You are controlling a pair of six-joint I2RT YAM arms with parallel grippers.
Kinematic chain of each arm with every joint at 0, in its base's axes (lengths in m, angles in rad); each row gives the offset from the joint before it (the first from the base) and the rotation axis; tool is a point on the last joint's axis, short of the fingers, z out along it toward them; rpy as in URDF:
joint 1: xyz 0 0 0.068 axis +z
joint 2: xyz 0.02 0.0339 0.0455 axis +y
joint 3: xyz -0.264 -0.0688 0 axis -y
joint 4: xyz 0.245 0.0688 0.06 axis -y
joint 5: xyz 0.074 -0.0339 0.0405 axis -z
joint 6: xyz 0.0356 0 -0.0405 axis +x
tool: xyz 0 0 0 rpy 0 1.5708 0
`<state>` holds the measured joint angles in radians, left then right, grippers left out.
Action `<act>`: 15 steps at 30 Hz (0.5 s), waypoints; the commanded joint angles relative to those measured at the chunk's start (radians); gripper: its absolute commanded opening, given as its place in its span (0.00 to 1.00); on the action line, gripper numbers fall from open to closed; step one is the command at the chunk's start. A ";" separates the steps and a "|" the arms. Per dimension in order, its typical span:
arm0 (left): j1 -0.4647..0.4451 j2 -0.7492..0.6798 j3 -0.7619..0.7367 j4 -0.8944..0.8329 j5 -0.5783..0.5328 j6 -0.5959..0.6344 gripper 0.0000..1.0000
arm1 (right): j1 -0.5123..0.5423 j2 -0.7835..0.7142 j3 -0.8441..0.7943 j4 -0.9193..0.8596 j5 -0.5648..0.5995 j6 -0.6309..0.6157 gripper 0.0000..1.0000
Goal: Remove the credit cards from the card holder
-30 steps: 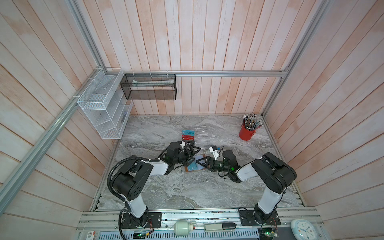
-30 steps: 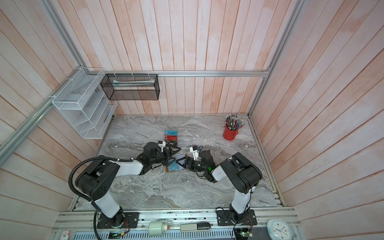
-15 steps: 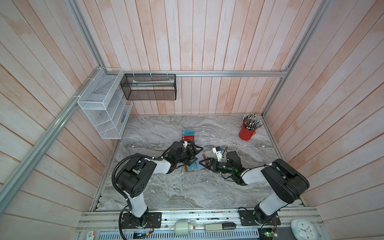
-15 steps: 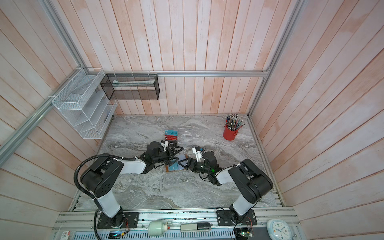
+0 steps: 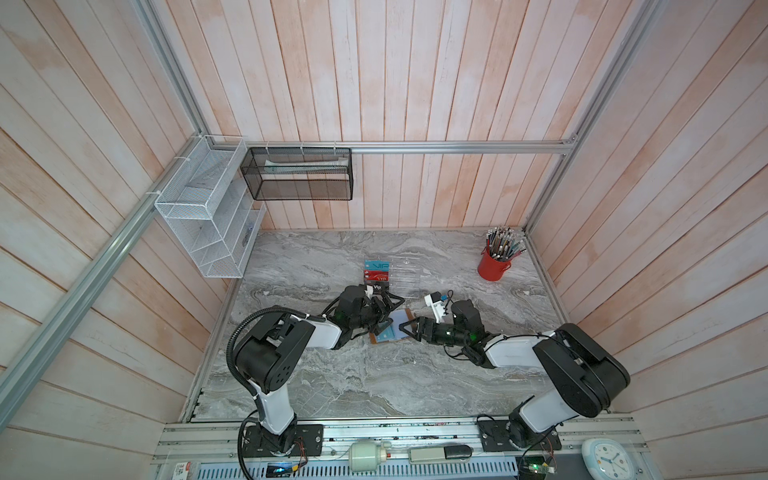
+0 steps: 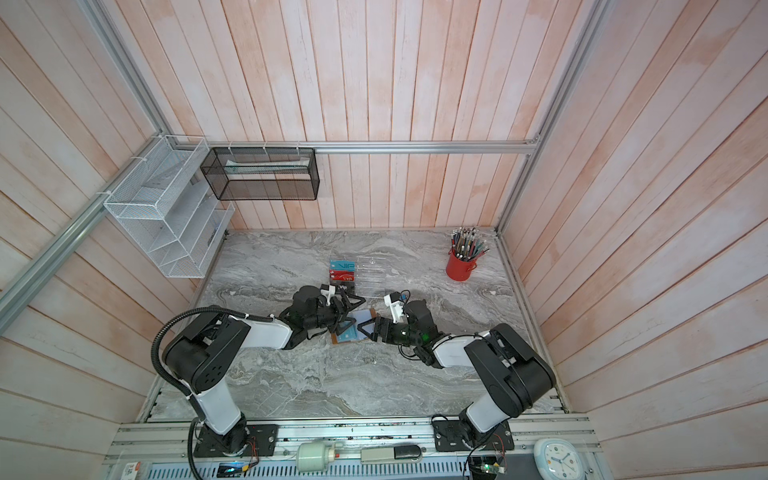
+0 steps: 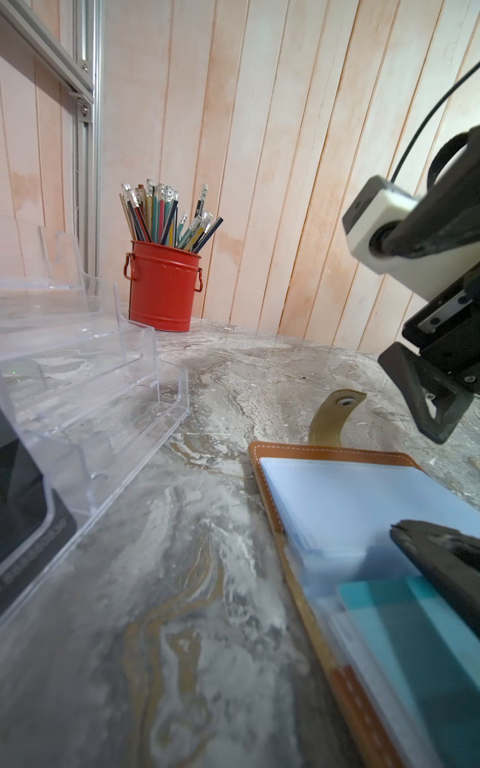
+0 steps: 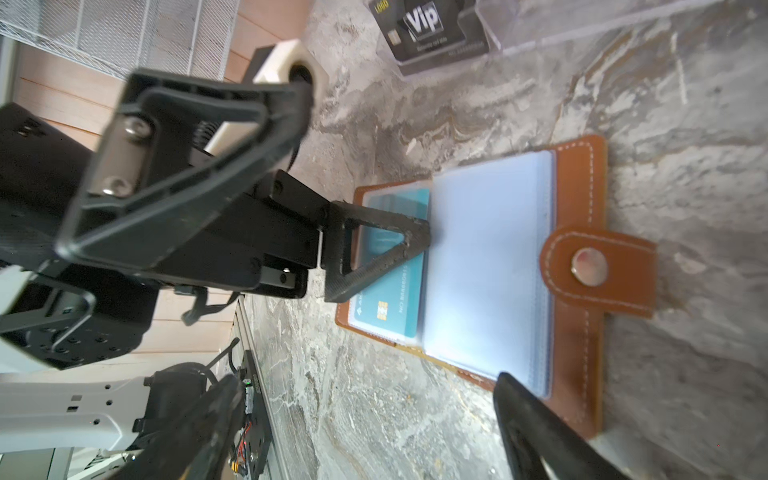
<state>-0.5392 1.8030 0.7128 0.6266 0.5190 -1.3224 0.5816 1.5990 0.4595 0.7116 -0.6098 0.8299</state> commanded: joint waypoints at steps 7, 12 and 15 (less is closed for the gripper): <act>0.061 -0.098 -0.063 -0.011 0.010 0.026 1.00 | 0.006 0.136 0.079 0.125 -0.086 0.021 0.93; 0.083 -0.136 -0.088 -0.047 0.010 0.057 1.00 | 0.011 0.156 0.105 0.123 -0.094 0.014 0.90; 0.088 -0.130 -0.104 -0.038 0.016 0.057 1.00 | 0.011 0.188 0.124 0.133 -0.110 0.013 0.86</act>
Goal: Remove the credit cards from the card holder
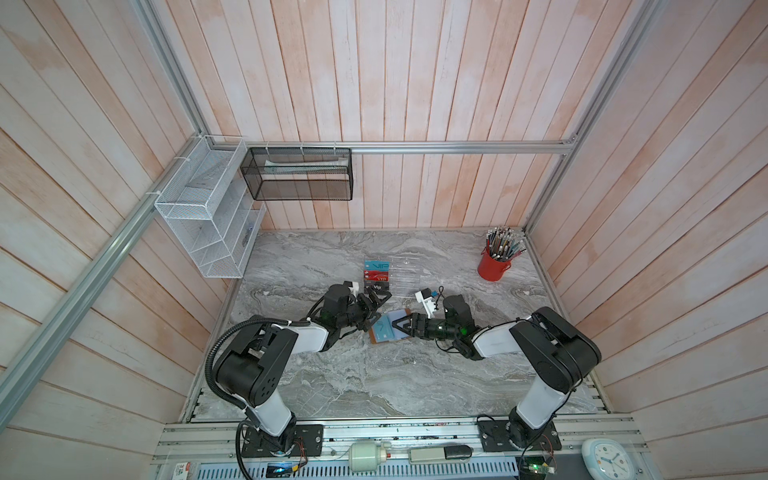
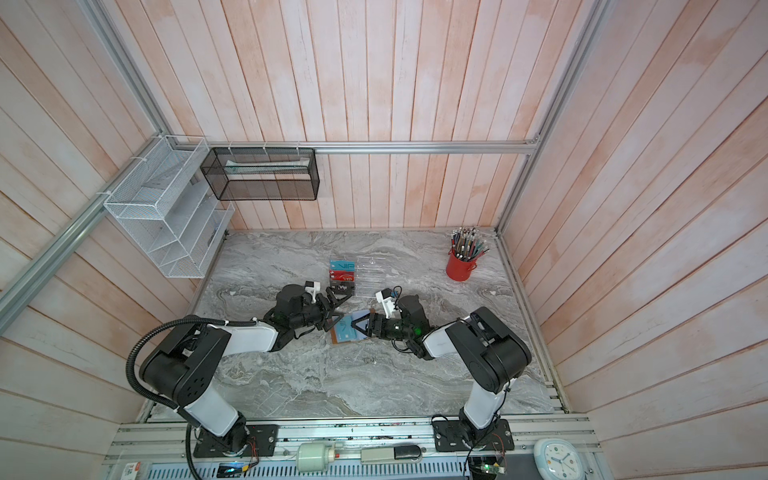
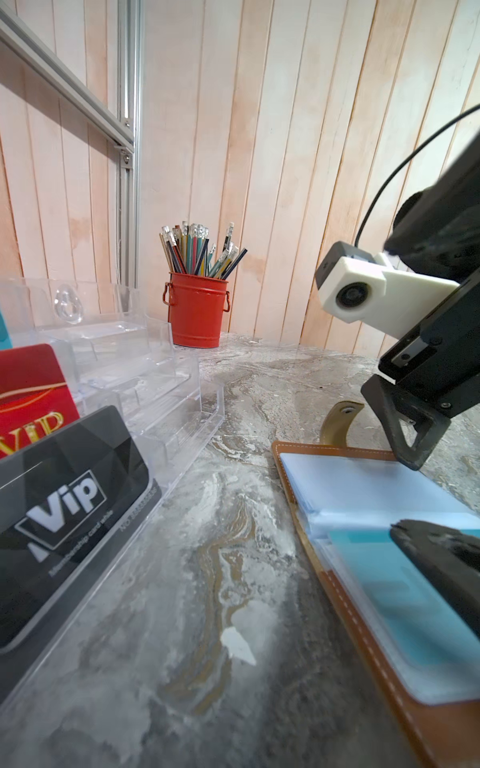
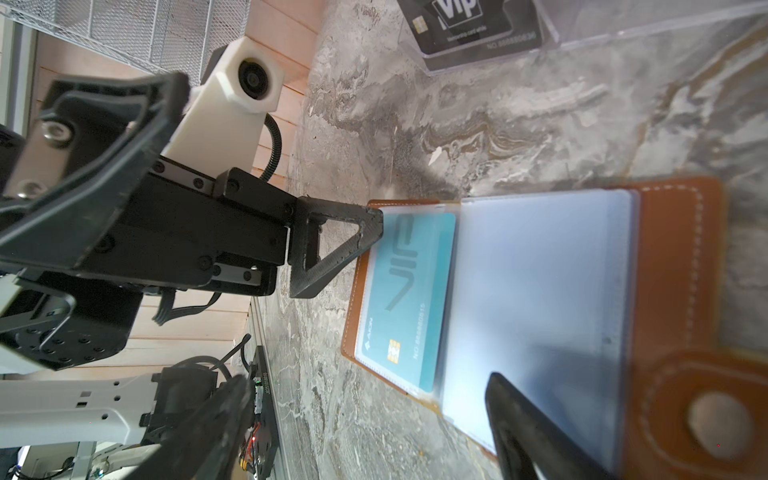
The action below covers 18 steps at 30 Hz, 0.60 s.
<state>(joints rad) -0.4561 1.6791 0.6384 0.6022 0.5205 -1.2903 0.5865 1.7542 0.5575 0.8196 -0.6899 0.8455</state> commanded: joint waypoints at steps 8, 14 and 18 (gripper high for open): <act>0.010 0.004 -0.083 0.027 0.006 0.004 1.00 | 0.010 0.108 0.045 0.089 -0.068 0.019 0.77; 0.017 0.005 -0.092 0.024 0.009 0.011 1.00 | 0.016 0.140 0.060 0.096 -0.091 0.030 0.73; 0.025 -0.001 -0.111 0.029 0.009 0.012 1.00 | 0.019 0.161 0.072 0.092 -0.106 0.036 0.69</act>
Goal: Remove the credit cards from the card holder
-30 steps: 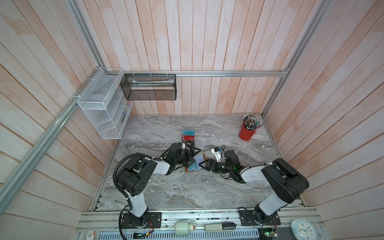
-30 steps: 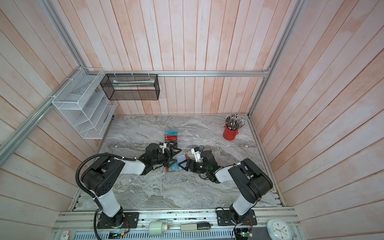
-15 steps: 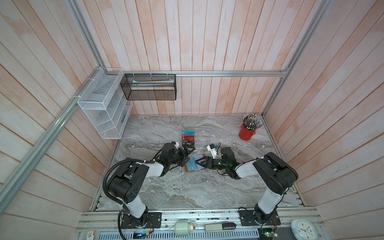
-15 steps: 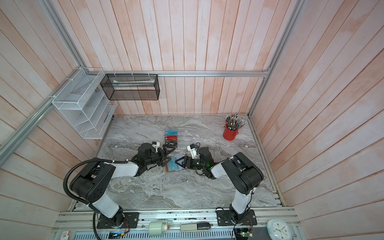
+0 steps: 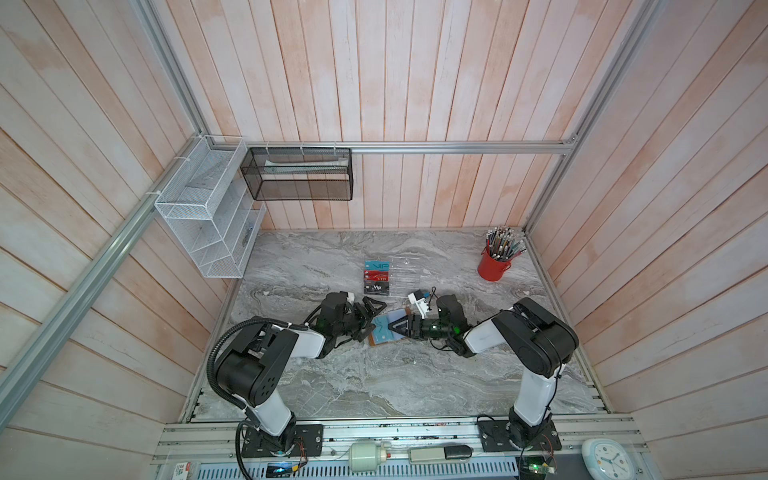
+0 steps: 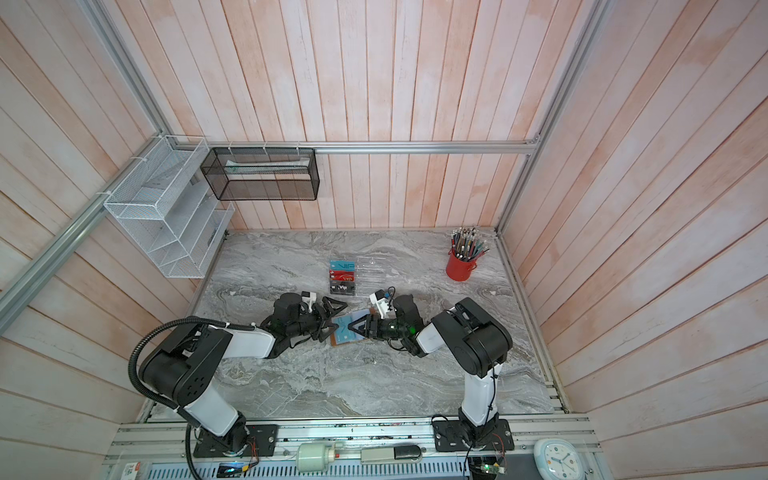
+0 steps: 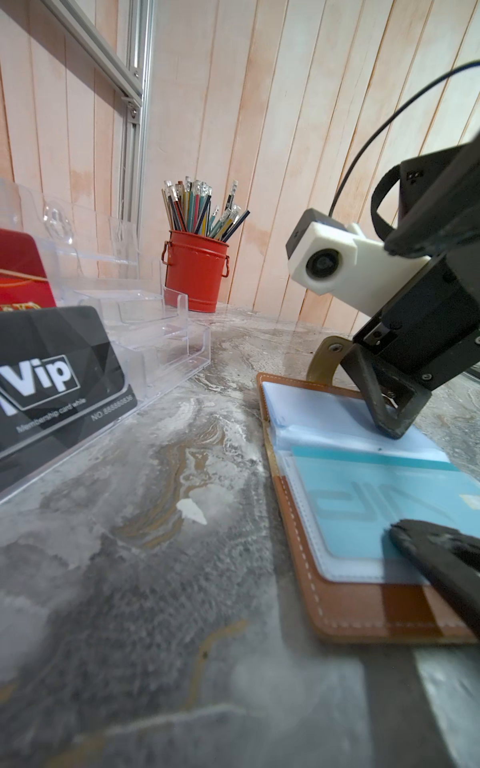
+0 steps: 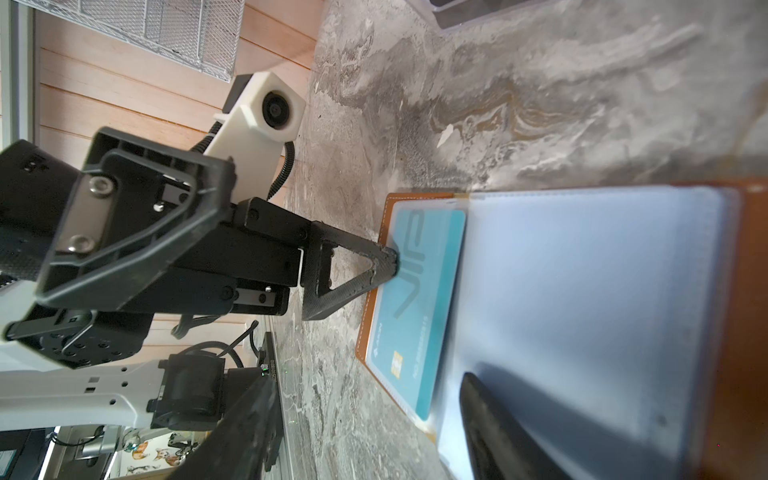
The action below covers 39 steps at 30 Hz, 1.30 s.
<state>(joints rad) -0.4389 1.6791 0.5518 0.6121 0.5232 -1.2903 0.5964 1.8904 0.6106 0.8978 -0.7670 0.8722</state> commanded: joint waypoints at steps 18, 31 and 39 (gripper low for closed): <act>0.022 -0.023 -0.046 0.011 0.023 0.028 1.00 | 0.019 0.074 0.064 -0.096 -0.008 0.013 0.56; 0.034 -0.046 -0.065 -0.003 0.034 0.041 1.00 | 0.041 0.078 0.041 -0.116 0.020 0.042 0.53; 0.046 -0.086 -0.080 -0.040 0.041 0.065 1.00 | 0.042 0.075 0.052 -0.132 0.024 0.044 0.48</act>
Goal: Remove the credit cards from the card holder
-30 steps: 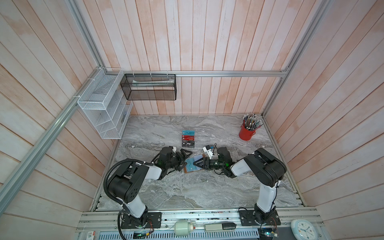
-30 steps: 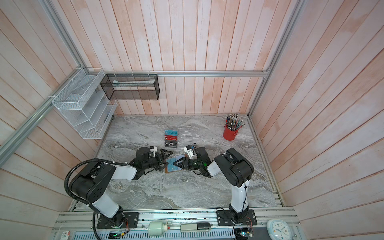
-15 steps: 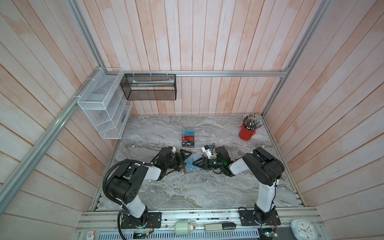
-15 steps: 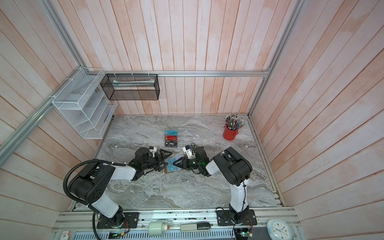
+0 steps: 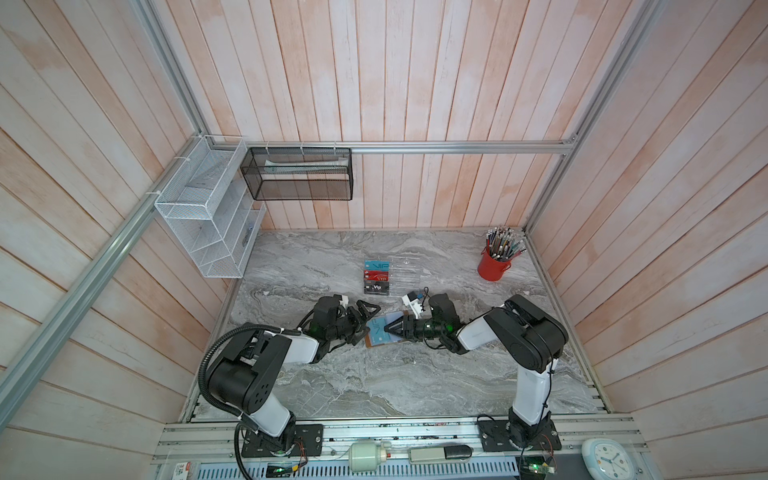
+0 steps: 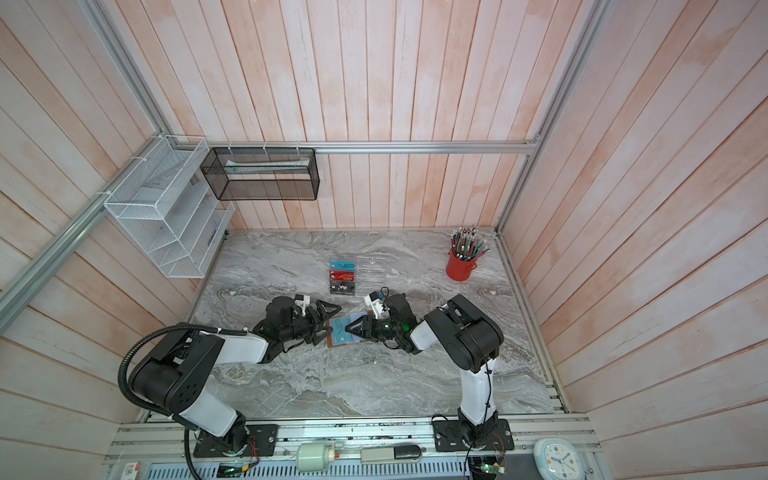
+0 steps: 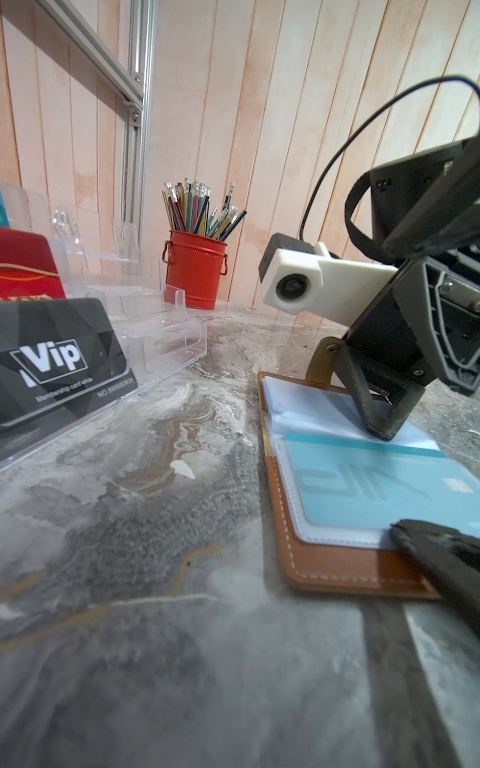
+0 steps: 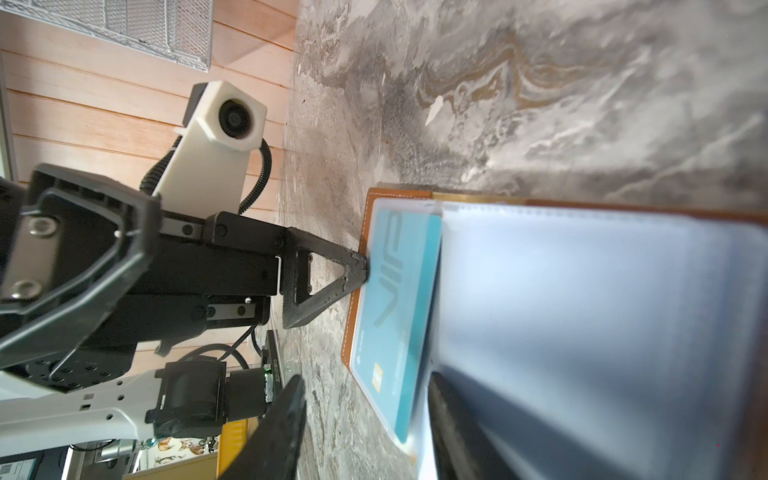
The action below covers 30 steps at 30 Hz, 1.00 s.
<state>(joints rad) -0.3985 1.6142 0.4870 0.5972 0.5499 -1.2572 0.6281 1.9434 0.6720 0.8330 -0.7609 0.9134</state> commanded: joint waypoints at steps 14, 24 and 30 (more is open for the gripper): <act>0.006 0.018 -0.032 0.012 0.019 0.029 1.00 | 0.031 0.040 0.035 -0.170 0.046 -0.028 0.43; 0.007 0.041 -0.057 0.044 0.019 0.020 1.00 | 0.030 0.075 0.030 -0.074 0.004 0.022 0.32; 0.007 0.047 -0.064 0.052 0.019 0.020 1.00 | 0.030 0.077 0.034 -0.061 -0.005 0.027 0.24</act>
<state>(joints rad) -0.3927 1.6325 0.4461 0.6807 0.5694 -1.2453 0.6483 1.9896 0.7097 0.8082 -0.7612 0.9360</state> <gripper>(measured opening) 0.998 0.240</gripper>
